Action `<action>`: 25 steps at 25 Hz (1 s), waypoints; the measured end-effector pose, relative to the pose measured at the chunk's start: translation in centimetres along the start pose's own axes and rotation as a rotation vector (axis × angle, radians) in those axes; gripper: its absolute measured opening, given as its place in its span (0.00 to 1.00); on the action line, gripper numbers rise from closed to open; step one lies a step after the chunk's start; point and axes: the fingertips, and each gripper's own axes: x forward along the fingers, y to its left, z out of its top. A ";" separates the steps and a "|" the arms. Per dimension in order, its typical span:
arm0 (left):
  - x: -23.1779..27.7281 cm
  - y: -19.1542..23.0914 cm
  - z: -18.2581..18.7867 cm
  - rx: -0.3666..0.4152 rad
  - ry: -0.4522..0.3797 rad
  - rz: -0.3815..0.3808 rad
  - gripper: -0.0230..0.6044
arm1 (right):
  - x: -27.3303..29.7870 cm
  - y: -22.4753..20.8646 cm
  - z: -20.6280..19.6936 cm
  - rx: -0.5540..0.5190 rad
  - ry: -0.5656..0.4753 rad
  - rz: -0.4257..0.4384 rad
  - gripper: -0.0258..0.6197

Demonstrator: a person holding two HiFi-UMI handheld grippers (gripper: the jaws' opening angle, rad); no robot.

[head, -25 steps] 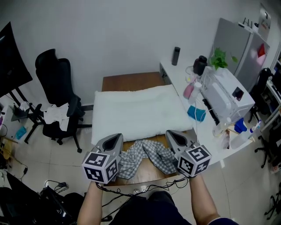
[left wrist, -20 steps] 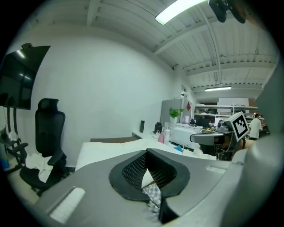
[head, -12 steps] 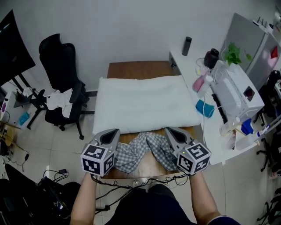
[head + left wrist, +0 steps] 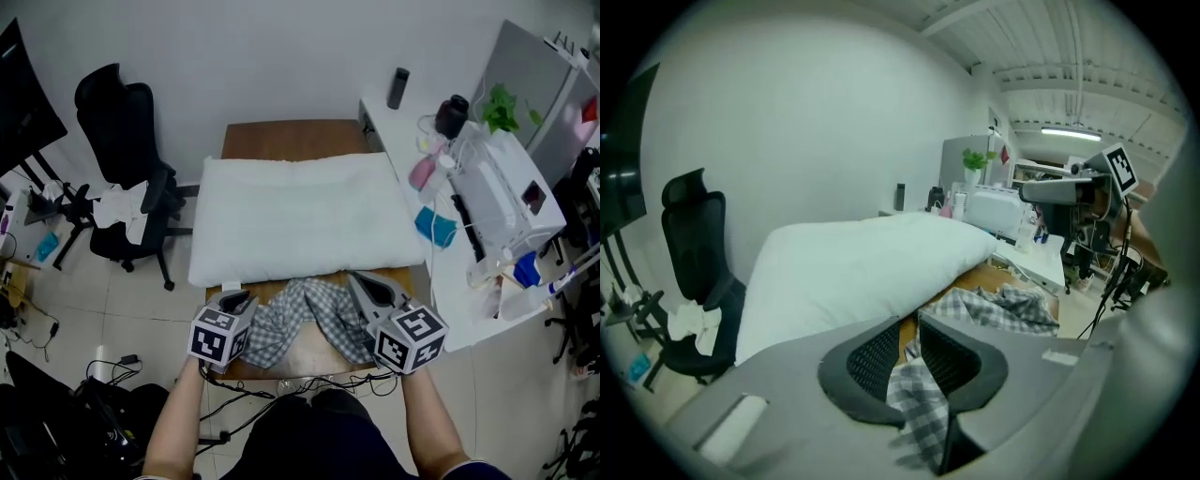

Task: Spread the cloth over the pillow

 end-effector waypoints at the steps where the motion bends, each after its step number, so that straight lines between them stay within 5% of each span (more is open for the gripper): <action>1: 0.3 -0.2 -0.6 -0.003 0.013 -0.006 0.17 | -0.1 -0.2 -0.1 0.001 0.003 -0.003 0.05; 6: 1.7 -0.5 -2.9 -0.025 0.081 -0.017 0.31 | -0.4 -0.9 -0.2 0.004 0.011 -0.011 0.05; 17: 3.9 0.1 -7.9 -0.131 0.233 0.031 0.35 | -0.9 -1.8 -0.7 0.007 0.029 -0.019 0.05; 22: 3.9 0.8 -8.2 -0.118 0.231 0.084 0.10 | -0.9 -2.2 -0.4 -0.001 0.032 -0.024 0.05; 25: 3.7 0.8 -8.2 -0.121 0.220 0.091 0.08 | -0.9 -2.3 -0.5 0.000 0.035 -0.025 0.05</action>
